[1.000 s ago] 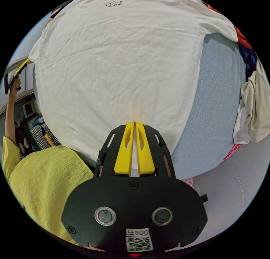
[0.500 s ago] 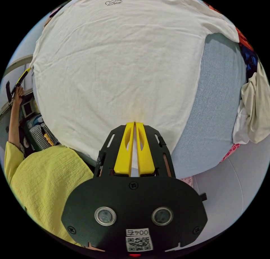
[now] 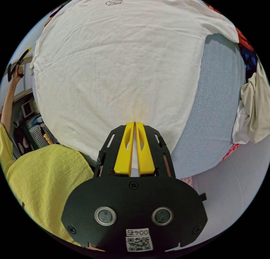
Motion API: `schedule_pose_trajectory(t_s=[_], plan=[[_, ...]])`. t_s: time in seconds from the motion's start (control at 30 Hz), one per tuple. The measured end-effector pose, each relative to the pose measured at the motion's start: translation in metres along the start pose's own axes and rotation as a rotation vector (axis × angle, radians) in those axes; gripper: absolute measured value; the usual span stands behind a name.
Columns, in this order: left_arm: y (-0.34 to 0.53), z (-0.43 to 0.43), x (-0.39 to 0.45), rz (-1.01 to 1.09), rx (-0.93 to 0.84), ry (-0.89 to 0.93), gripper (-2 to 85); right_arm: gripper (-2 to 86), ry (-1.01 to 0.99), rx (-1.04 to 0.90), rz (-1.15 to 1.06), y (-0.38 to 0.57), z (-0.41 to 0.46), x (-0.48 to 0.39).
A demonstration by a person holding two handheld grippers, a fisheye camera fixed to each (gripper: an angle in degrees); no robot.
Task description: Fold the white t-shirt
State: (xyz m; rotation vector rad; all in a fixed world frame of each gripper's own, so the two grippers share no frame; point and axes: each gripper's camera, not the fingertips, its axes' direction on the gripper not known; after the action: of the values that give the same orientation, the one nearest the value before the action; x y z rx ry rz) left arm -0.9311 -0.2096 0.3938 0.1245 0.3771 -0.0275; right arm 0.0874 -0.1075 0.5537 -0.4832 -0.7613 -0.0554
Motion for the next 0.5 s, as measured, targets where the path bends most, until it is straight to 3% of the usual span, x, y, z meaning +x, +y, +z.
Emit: schedule_pose_trajectory(t_s=[0.5], plan=[[-0.049,0.022,0.006,0.105,-0.073,0.022,9.8,-0.5,-0.035,0.016,0.009,-0.003,0.004,0.008]])
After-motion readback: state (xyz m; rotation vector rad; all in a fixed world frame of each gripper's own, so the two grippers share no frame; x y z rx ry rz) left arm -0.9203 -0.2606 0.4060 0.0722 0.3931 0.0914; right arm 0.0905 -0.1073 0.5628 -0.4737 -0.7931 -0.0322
